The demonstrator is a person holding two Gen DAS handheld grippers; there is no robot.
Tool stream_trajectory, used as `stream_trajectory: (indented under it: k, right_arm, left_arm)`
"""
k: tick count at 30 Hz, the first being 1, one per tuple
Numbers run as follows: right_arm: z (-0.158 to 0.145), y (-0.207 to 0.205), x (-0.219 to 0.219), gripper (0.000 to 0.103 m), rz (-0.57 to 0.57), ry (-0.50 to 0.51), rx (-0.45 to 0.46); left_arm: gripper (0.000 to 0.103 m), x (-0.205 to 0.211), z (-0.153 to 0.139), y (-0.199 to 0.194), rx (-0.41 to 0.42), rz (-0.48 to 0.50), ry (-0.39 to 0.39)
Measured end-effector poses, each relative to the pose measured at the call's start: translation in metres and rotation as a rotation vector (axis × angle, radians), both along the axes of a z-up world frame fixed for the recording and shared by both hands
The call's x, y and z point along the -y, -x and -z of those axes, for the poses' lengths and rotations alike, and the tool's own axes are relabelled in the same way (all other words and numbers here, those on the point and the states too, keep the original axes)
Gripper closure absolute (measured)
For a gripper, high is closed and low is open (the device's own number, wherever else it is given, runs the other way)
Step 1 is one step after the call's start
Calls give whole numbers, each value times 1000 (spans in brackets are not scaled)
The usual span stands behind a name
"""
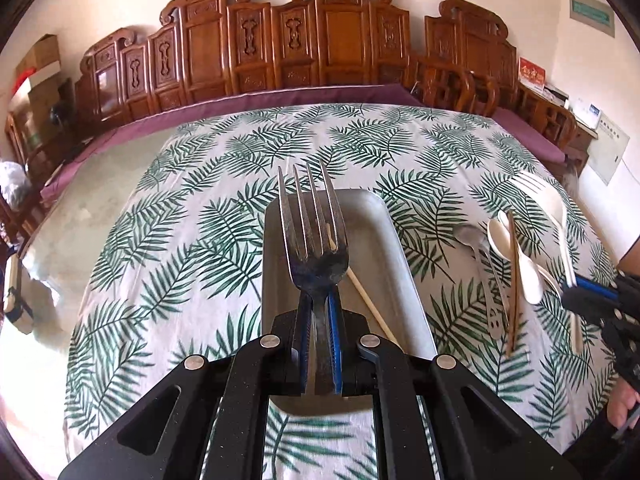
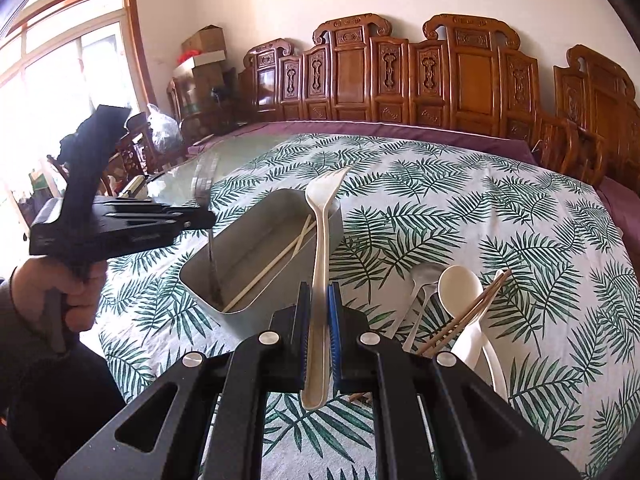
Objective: Organize utensils
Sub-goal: 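Carry the metal fork with the left tool toward the tray while the right tool carries the plastic fork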
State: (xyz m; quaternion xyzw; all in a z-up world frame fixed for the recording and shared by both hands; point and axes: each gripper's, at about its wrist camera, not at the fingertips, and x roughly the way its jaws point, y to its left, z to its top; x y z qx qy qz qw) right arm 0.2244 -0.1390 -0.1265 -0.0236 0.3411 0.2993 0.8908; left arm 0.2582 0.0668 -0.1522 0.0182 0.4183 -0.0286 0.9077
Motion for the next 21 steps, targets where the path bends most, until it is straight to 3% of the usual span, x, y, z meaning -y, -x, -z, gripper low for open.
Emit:
stream_trajectory:
  k: [9,21]
  right_arm:
    - [11,-11,-7,93,7,9,-48]
    - [7,-35,-49,93,-27,-16,-54]
  left_arm:
    - [96,-8,42,-48,-106,-10,23]
    - [94,-25,38,-51,-87,-37,85]
